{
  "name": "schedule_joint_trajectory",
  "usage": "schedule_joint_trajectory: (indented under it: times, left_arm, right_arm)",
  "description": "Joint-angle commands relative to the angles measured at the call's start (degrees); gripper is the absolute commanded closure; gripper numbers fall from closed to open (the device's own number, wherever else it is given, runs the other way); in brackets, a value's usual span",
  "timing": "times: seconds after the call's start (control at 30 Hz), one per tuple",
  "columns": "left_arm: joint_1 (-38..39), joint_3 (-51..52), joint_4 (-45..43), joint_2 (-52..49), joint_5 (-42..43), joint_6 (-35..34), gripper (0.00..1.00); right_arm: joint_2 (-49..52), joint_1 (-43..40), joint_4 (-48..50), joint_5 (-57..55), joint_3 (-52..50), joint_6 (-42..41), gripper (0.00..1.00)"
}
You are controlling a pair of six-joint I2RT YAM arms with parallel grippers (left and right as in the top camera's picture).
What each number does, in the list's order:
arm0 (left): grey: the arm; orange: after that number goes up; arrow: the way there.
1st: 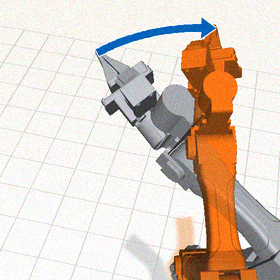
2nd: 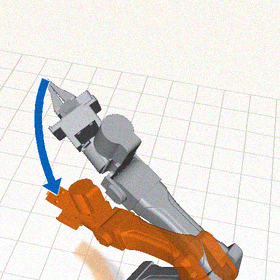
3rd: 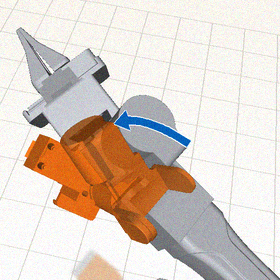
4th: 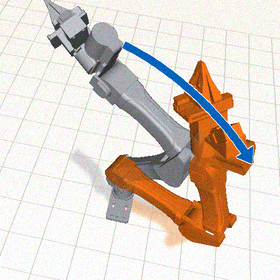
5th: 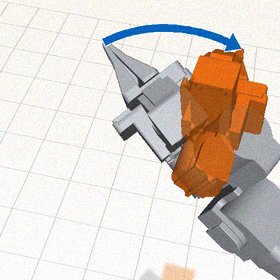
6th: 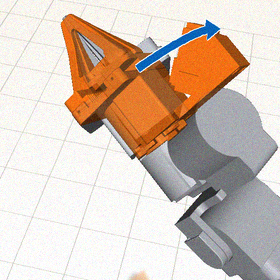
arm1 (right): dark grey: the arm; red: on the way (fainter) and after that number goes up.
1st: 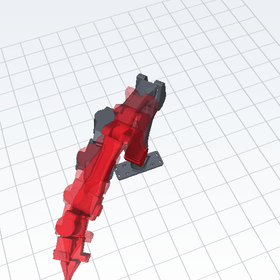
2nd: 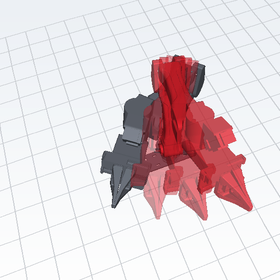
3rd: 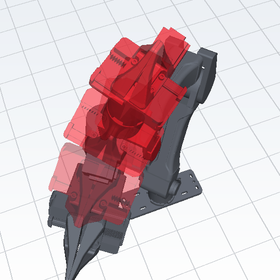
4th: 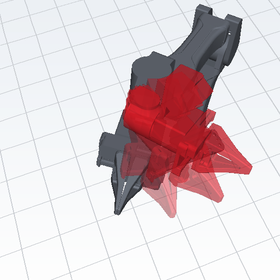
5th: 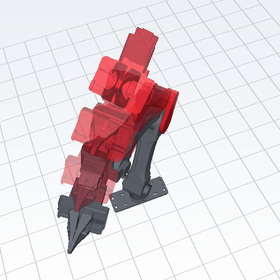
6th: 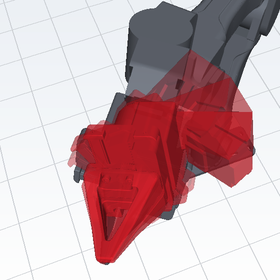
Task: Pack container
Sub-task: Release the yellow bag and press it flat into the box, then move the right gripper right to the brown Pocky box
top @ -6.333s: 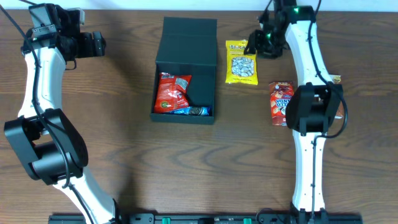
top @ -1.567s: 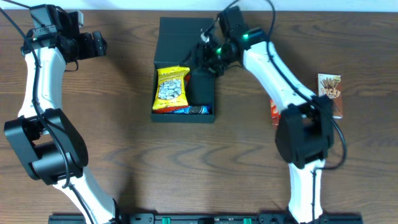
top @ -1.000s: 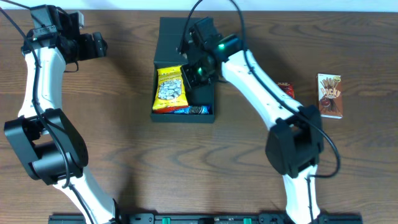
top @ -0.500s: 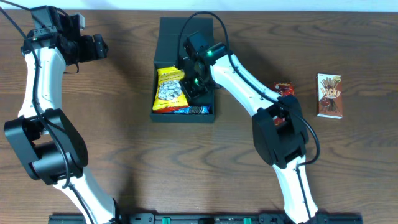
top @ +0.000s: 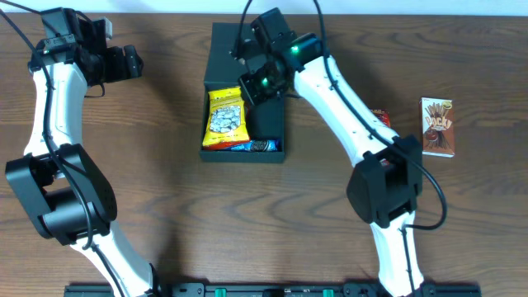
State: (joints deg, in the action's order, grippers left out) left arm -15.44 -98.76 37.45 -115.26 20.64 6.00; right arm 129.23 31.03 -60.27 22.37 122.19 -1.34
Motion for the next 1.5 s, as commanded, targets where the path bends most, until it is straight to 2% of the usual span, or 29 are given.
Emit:
schedule_joint_trajectory:
  times: [0.0,0.47,1.1,1.3,1.47]
  left_arm:
    - [-0.3,0.3,0.0,-0.6,0.3,0.2,0.05]
    - [-0.3,0.3,-0.4,-0.6,0.1,0.4,0.05]
    - [-0.3,0.3,-0.2,-0.6,0.2,0.4,0.05]
    - [-0.3,0.3,-0.2,-0.6,0.2,0.4,0.05]
    - [-0.3,0.3,-0.2,-0.6,0.2,0.4,0.05]
  right_arm:
    - [2.6,1.6,-0.9,1.9,0.3,2.4,0.99]
    - [11.0,2.4,-2.4,2.0,0.3,3.9,0.99]
    - [11.2,2.8,0.6,2.3,0.8,5.1,0.99]
    - [7.9,0.4,-3.5,2.3,10.3,5.3,0.99]
    - [2.0,-4.7,-7.1,-1.0,19.6,7.5,0.99]
